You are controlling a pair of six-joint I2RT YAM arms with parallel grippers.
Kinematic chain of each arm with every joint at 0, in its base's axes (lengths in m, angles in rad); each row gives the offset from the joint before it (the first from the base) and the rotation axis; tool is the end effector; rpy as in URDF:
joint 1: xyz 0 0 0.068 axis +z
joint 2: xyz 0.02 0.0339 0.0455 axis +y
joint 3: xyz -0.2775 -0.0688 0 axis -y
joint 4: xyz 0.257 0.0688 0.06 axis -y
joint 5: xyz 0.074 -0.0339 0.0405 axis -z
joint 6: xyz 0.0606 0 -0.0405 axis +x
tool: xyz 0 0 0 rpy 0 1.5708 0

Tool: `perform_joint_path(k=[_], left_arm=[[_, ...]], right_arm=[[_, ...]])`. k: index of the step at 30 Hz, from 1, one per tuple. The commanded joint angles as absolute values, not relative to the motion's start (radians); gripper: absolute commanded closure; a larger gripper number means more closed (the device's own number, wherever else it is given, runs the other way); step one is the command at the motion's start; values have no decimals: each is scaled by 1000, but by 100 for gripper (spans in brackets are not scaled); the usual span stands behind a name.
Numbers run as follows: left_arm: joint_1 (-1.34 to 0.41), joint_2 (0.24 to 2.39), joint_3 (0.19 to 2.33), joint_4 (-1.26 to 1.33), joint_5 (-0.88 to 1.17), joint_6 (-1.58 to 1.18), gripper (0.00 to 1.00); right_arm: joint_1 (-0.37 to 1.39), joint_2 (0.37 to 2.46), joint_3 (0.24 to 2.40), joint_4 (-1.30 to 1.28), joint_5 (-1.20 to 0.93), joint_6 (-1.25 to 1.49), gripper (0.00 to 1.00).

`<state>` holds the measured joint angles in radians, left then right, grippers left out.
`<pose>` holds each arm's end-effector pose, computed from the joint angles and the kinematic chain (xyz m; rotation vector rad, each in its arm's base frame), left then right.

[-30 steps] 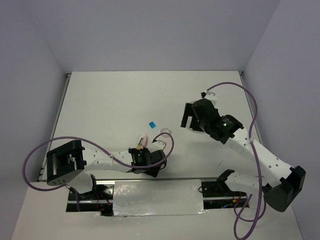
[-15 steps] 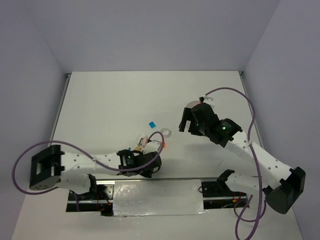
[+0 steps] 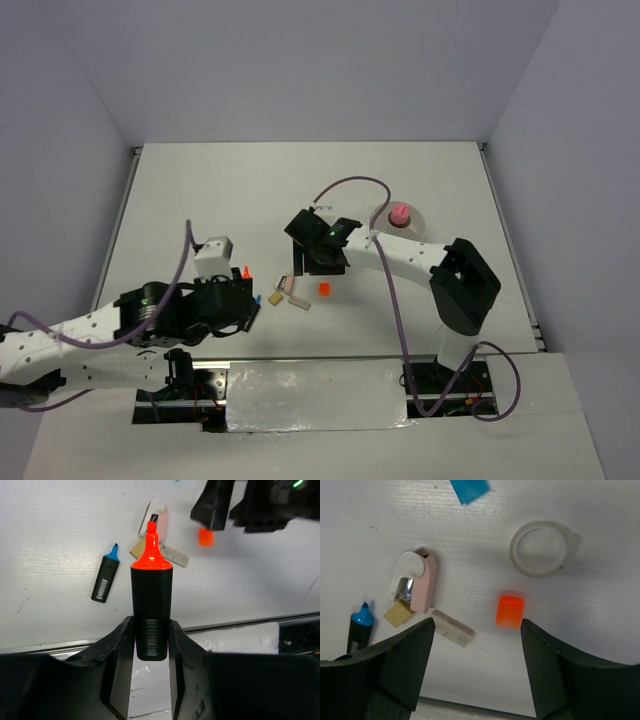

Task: Sort the stationery into containers
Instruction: Pick up the pen from the corner of the board, then close the pen cap on the pen.

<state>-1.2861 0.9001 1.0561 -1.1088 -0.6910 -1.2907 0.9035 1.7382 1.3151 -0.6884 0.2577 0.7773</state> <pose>0.0826 -0.1446 0.3317 -0.2670 2.2780 -0.4700 0.2498 0.2921 0.2175 -0.0866 2.6375 0.2313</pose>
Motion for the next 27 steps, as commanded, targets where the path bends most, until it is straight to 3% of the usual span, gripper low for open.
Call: perform_joint_path(k=[1, 15, 22, 27], left_arm=[[-1285, 818, 1101, -1170, -773, -1316, 100], [-1285, 808, 1078, -1123, -727, -1209, 100], [-1285, 836, 1088, -1080, -709, -1161, 100], [-1285, 828, 1068, -1054, -695, -1144, 100]], right_arm=[[916, 1793, 1355, -692, 292, 828, 24], [914, 1827, 1186, -617, 267, 824, 34], [914, 1855, 1154, -559, 247, 804, 44], [907, 1865, 1155, -532, 247, 784, 44]])
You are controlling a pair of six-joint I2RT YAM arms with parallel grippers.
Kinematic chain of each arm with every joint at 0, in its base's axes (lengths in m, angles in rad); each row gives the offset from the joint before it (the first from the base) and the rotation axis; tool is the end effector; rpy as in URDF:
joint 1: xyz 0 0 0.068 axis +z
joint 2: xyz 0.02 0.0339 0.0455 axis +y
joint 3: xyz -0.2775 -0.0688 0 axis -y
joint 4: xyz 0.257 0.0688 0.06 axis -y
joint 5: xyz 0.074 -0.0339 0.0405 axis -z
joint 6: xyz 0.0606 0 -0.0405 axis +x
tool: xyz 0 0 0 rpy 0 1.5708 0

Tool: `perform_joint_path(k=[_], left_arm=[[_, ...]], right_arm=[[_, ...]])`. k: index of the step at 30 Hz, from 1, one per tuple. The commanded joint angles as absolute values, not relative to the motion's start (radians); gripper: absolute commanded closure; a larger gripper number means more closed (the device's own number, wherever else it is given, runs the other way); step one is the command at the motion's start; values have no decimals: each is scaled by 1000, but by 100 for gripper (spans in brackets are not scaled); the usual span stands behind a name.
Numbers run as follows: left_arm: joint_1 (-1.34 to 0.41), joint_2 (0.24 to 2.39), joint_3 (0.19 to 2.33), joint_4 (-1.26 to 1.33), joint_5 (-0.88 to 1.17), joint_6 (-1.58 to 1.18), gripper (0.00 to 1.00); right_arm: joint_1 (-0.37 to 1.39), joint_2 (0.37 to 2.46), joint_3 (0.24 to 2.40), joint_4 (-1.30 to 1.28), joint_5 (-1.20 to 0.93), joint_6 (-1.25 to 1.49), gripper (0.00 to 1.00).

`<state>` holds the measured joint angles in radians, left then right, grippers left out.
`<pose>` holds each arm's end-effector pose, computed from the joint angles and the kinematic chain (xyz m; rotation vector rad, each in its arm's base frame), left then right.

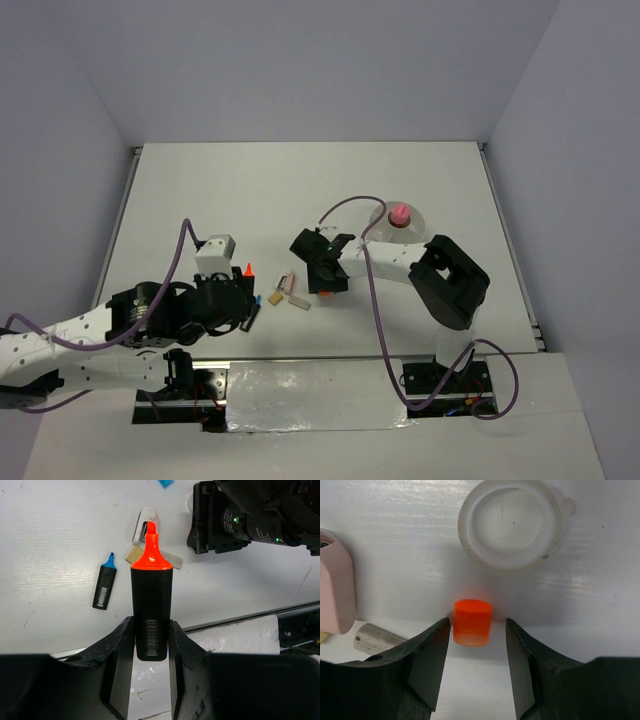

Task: Sort the stationery into containers
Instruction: Close the pen cap on the pen.

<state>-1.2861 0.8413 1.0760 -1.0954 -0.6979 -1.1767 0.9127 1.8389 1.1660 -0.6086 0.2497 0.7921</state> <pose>0.0794 -0.1326 0.3472 -0.1775 2.2307 -0.5067 0.2380 0.2834 0.1406 -0.1161 2.7621 0.0748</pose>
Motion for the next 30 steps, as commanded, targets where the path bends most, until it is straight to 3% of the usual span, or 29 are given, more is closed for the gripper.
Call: perform_joint_path(k=[1, 14, 22, 26, 30], left_arm=[[-1285, 827, 1065, -1051, -690, -1143, 100], [-1285, 819, 1052, -1048, -686, -1154, 100], [-1285, 824, 1046, -1000, -677, -1135, 100], [-1285, 779, 1049, -830, -599, -1020, 100], [-1284, 689, 979, -370, -387, -865, 100]], right_arm=[[905, 1870, 1158, -532, 244, 782, 44], [893, 1864, 1203, -595, 262, 798, 60], [873, 1619, 1109, -514, 224, 835, 70], [822, 1389, 1094, -428, 186, 789, 71], [738, 1149, 1120, -330, 83, 669, 72]])
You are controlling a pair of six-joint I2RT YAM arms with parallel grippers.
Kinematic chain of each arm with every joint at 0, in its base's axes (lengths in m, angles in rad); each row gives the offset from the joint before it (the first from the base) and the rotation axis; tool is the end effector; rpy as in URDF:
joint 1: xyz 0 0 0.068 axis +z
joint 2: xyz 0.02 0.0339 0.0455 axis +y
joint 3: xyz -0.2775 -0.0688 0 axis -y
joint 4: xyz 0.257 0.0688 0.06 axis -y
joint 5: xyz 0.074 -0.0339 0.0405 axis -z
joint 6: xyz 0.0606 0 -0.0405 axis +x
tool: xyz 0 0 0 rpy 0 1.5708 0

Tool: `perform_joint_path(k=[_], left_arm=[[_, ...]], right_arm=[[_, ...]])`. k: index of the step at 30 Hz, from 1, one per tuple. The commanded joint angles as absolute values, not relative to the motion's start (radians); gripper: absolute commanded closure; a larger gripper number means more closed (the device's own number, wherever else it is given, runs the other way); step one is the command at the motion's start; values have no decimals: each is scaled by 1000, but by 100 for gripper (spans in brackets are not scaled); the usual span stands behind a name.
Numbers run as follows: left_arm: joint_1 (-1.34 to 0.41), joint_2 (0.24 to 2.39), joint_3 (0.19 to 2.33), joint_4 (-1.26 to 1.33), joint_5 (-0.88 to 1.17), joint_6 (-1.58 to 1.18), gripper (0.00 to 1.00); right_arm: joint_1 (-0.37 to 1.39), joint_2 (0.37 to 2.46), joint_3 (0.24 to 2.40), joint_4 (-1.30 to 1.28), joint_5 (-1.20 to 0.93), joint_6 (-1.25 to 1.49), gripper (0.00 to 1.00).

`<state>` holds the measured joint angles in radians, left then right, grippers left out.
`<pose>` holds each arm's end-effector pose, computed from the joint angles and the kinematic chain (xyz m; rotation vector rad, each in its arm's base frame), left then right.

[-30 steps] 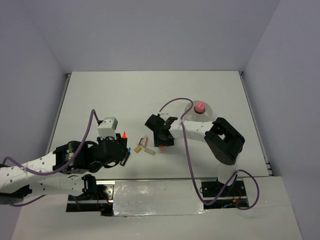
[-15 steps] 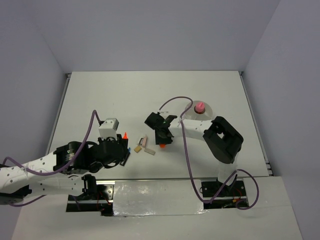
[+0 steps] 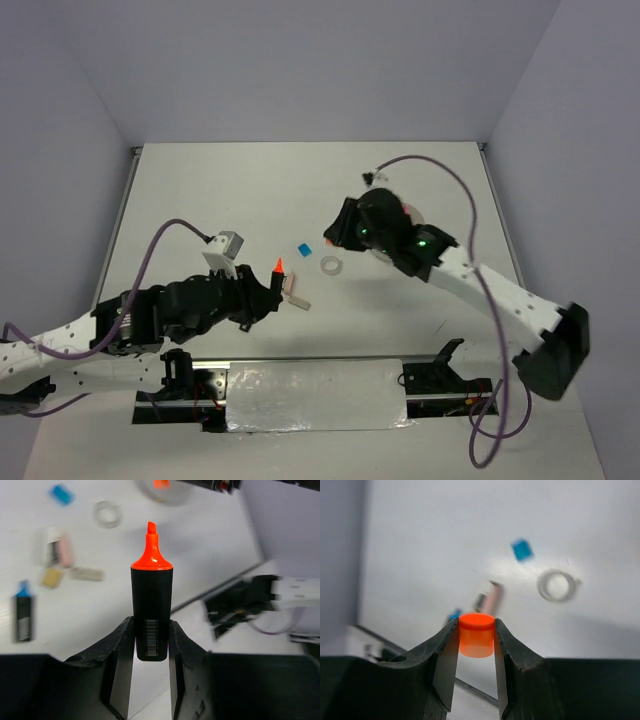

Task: Sort the stationery into containers
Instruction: Close the pen cap on the pen.

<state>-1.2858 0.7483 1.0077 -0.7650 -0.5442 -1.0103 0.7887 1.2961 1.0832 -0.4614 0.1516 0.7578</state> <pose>0.0750 -0.1445 0.3653 -0.0534 2.1151 -0.8832 0.2272 0.2157 0.3013 0.0489 2.3210 0.6532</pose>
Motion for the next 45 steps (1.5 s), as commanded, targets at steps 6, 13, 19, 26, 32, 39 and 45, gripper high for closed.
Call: perform_joint_path(k=[6, 13, 19, 26, 32, 39, 45], left_arm=[[-1276, 765, 1046, -23, -243, -744, 100], [-1025, 1006, 1178, 350, 287, -855, 100], [-908, 1103, 1178, 480, 451, -923, 100], [-907, 1111, 1138, 511, 512, -951, 100], [-907, 1083, 1105, 497, 535, -943, 100], [-908, 1068, 1083, 466, 537, -927, 100], [-908, 1071, 1092, 471, 523, -917, 100]], right_arm=[[559, 959, 1288, -207, -224, 650, 75], [534, 933, 1391, -42, -449, 755, 72], [488, 931, 1411, -5, -607, 779, 73], [471, 904, 1356, 23, -664, 749, 72], [407, 893, 1353, 54, -739, 736, 72], [376, 896, 1336, 107, -775, 785, 71], [376, 896, 1313, 109, -785, 790, 70]])
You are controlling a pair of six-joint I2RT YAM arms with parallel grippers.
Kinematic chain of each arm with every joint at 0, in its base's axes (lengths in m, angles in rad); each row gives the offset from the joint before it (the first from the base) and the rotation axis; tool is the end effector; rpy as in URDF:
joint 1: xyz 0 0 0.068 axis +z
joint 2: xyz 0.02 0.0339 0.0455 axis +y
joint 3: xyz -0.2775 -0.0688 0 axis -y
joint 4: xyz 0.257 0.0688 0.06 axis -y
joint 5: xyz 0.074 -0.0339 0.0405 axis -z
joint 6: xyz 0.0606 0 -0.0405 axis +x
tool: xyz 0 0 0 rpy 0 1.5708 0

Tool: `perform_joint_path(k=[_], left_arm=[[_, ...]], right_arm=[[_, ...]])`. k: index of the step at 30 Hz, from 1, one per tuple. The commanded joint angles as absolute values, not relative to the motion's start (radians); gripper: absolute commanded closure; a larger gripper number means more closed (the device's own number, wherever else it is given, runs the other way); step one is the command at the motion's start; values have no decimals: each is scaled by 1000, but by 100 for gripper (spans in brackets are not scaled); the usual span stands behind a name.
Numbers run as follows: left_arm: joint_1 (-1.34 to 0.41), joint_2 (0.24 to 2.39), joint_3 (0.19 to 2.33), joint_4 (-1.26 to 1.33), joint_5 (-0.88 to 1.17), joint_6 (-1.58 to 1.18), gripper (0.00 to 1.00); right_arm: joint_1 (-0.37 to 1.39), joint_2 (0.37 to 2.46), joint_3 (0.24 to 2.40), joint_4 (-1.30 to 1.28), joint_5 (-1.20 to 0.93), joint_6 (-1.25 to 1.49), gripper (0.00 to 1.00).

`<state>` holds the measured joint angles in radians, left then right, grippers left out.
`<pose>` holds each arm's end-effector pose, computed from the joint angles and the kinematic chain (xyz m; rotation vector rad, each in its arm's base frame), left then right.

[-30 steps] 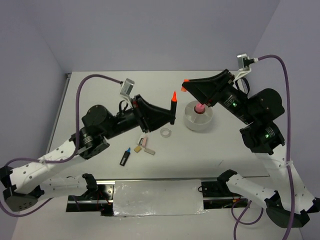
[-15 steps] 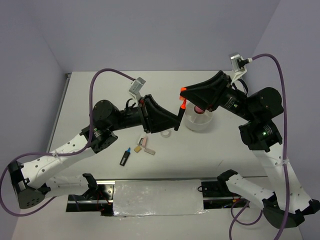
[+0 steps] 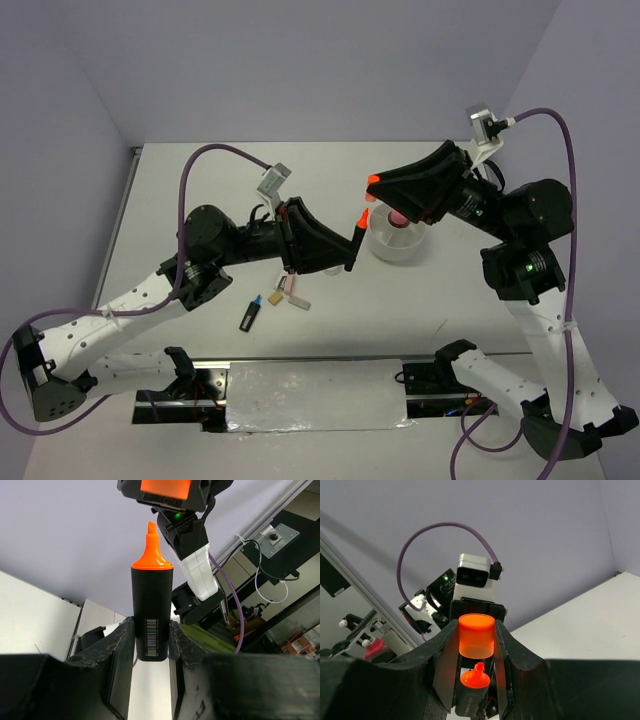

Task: Sort the stationery into containers
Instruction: Close the pen cap on the pen.

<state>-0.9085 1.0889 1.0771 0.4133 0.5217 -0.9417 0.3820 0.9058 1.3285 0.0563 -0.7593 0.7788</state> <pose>0.1395 -0.2280 0.4658 0.5287 1.3763 -1.8697 0.1359 0.0996 0.5464 -0.5083 1.2624 1.4063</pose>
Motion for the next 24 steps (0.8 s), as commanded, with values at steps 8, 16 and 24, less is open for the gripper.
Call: perform_joint_path(k=[8, 16, 24], left_arm=[[-908, 1101, 1140, 494, 509, -897, 100], [-908, 1109, 1147, 489, 471, -884, 100], [-908, 1114, 1149, 508, 442, -876, 100]], right_arm=[[376, 870, 1244, 147, -784, 801, 69], [376, 850, 1195, 190, -805, 837, 68], [376, 841, 1149, 245, -816, 886, 64]])
